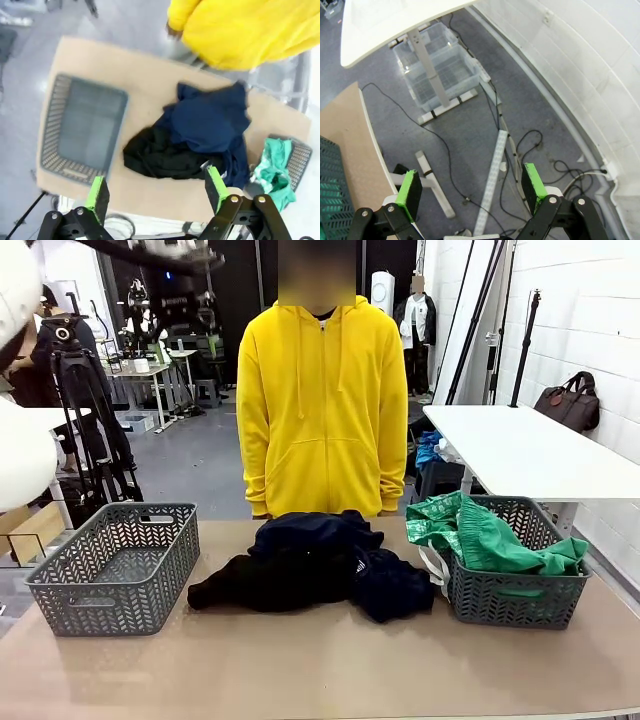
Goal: Sort the tops and bottoms.
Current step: Lift clothes from the center of the table with your right hand.
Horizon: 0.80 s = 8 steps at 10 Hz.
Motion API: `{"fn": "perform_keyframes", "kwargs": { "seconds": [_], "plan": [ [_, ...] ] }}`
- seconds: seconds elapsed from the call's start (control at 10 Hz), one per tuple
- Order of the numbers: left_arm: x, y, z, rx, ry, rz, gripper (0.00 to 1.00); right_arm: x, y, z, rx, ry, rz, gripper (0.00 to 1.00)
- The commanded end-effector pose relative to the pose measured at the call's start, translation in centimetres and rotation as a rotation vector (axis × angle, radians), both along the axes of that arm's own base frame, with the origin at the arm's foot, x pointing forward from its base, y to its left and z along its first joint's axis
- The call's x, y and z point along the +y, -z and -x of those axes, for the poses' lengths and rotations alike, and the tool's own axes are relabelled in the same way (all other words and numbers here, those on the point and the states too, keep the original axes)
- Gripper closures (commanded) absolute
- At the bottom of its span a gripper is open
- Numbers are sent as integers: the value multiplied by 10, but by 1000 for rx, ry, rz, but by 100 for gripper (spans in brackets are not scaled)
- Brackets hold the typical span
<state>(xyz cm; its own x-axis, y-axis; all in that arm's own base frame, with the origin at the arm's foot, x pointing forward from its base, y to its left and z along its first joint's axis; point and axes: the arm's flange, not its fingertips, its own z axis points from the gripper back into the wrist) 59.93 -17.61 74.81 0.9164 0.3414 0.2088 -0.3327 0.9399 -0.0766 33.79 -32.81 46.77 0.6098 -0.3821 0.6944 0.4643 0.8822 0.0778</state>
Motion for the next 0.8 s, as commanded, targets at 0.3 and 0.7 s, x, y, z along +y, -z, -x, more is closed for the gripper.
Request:
{"fn": "perform_keyframes", "kwargs": {
  "seconds": [0.3, 0.7],
  "plan": [
    [-1, 27, 2, 127, 33, -72, 0, 1, -1, 1, 9, -6, 7, 0],
    [27, 73, 0, 236, 39, -111, 0, 1, -1, 1, 9, -6, 7, 0]
  ]
}}
